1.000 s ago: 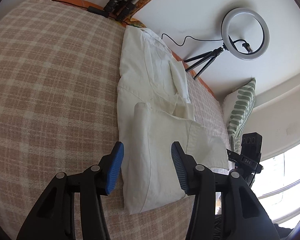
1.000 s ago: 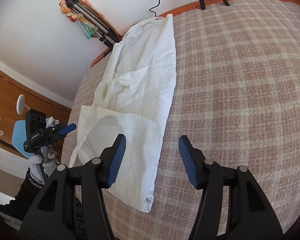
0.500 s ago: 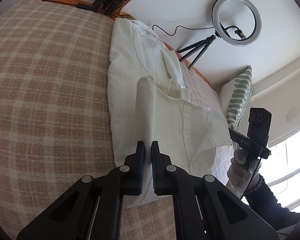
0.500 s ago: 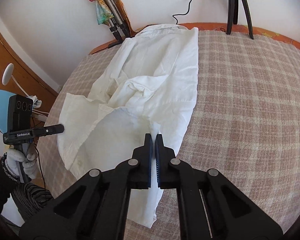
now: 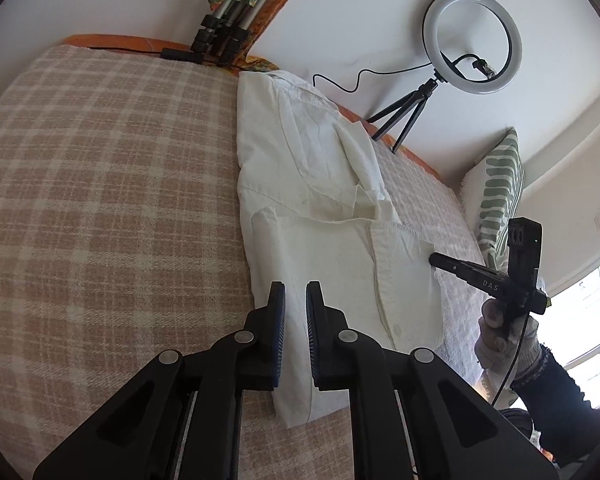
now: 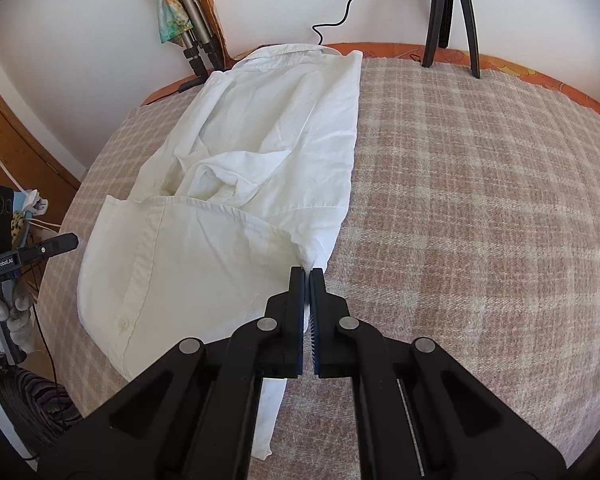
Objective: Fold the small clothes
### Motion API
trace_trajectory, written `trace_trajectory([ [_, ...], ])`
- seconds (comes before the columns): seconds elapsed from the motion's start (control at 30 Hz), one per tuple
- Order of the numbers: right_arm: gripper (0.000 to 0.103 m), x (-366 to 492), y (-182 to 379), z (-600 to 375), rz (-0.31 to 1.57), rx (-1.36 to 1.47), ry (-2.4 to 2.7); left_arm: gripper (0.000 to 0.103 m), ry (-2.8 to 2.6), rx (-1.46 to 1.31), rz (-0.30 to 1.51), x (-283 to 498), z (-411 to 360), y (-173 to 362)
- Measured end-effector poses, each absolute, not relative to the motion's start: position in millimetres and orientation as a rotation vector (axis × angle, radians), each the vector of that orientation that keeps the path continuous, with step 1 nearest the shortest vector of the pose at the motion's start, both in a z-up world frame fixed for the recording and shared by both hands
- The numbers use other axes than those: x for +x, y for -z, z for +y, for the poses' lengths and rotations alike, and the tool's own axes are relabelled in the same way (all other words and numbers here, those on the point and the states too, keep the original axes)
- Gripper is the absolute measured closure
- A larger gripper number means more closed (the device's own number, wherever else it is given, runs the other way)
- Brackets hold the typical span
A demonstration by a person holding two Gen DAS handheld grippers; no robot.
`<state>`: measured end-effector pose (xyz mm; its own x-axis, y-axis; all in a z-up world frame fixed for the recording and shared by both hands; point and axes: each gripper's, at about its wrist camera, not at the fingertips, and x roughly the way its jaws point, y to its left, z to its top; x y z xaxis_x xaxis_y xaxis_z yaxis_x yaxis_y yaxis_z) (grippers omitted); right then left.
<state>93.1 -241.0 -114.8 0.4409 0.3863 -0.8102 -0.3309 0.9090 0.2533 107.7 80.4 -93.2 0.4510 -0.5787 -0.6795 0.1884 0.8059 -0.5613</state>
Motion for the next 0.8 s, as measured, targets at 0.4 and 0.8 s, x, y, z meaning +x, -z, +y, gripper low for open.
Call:
trace_trajectory([
  [0.4, 0.088, 132, 103, -274, 1.008, 0.212, -0.463, 0.078, 0.524, -0.354, 0.962, 160, 55, 81],
  [0.8, 0.062, 245, 124, -256, 0.989, 0.25, -0.547, 0.066, 0.471, -0.297, 0.967, 249, 56, 107],
])
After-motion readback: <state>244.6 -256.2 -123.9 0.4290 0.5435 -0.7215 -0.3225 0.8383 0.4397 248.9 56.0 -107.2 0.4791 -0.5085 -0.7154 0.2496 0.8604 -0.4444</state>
